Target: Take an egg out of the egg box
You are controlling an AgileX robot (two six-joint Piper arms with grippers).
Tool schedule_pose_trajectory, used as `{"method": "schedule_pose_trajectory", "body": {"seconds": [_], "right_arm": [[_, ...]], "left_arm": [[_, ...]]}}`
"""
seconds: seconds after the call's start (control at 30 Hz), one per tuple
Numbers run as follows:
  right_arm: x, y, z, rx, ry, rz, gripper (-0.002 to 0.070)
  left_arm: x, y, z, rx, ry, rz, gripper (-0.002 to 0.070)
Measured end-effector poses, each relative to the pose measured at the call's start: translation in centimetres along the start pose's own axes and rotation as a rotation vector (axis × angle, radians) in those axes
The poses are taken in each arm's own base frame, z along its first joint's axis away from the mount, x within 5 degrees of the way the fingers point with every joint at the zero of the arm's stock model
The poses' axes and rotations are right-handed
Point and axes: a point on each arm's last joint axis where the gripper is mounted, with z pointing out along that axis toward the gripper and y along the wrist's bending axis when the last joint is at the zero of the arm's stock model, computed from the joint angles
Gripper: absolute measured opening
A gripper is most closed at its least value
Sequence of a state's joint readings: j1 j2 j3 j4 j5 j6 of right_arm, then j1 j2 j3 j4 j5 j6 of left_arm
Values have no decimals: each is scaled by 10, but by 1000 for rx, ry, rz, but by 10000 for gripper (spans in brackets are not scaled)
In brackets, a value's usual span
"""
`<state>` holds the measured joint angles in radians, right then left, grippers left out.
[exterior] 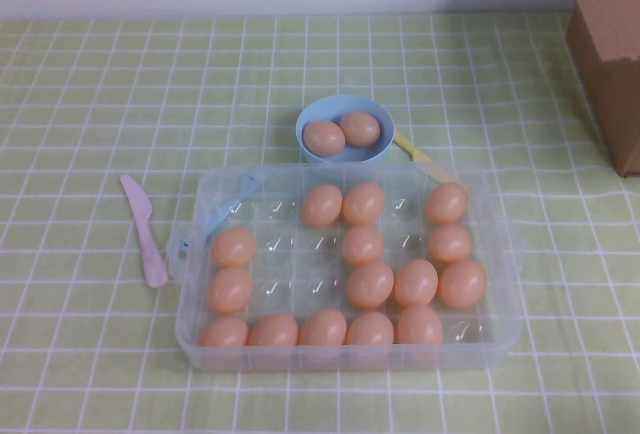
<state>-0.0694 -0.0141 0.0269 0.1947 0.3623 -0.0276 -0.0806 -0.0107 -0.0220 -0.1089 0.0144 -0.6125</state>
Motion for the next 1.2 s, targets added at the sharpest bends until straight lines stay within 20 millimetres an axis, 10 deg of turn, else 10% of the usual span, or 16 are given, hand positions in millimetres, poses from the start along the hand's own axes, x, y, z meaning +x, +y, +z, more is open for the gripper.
{"method": "schedule_pose_trajectory", "body": {"seconds": [0.37,0.7,1.2], "right_arm": [[0,0,0,0,0,0,-17],[0,0,0,0,0,0,-17],[0,0,0,0,0,0,-17]], "left_arm": [[-47,-70,-2,-11,665,428,-4],[-50,-105,82,92,1010,622,-4],[52,-143,198,139,1492,1023,-4]]}}
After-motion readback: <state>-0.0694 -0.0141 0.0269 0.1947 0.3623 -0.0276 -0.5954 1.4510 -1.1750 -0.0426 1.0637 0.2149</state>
